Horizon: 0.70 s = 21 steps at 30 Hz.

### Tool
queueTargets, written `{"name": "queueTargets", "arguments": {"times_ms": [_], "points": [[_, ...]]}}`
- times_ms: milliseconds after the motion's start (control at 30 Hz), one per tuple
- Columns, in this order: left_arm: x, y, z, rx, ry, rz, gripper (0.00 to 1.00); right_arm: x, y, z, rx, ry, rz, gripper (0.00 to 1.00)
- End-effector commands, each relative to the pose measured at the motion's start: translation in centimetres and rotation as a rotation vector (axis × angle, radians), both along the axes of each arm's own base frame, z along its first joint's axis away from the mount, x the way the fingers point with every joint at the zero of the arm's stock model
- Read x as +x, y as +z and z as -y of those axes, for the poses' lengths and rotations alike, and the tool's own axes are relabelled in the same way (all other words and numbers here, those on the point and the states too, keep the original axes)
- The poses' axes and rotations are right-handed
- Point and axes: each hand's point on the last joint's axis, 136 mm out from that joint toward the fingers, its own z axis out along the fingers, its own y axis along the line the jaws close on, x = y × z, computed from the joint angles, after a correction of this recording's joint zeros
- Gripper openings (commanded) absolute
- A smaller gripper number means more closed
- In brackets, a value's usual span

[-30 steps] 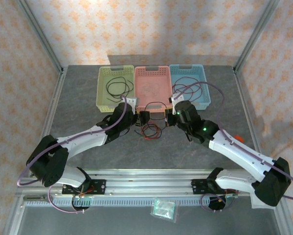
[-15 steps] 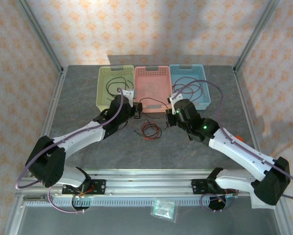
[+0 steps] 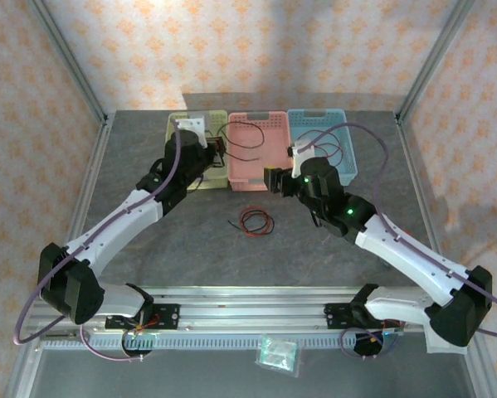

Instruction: Untangle the cables

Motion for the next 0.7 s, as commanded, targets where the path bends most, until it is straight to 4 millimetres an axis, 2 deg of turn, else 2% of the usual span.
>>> {"name": "queueTargets", "arguments": {"times_ms": [0, 33, 100, 233, 367, 533, 667], "points": [[1.2, 1.1, -3.1, 0.023, 0.108, -0.006, 0.0, 2.0, 3.8, 0.6, 0.109, -0.115, 0.087, 0.74], [1.6, 1.3, -3.8, 0.022, 0.133, -0.002, 0.0, 2.6, 3.4, 0.2, 0.109, -0.126, 0.077, 0.74], [2.3, 1.6, -5.6, 0.007, 0.196, 0.014, 0.0, 3.2, 4.0, -0.5, 0.135, -0.124, 0.074, 0.76], [3.8, 1.5, -8.2, -0.032, 0.263, 0.028, 0.0, 3.5, 4.8, -2.8, 0.157, -0.033, 0.076, 0.82], [5.6, 0.6, -10.3, -0.015, 0.333, 0.002, 0.0, 3.3, 4.8, -4.7, 0.171, 0.035, 0.057, 0.87], [7.7, -1.9, -12.2, -0.046, 0.377, -0.051, 0.0, 2.5, 4.2, -7.0, 0.189, 0.096, 0.03, 0.88], [9.3, -4.8, -13.5, -0.106, 0.392, -0.118, 0.0, 2.1, 3.6, -8.5, 0.189, 0.118, 0.009, 0.88]]}}
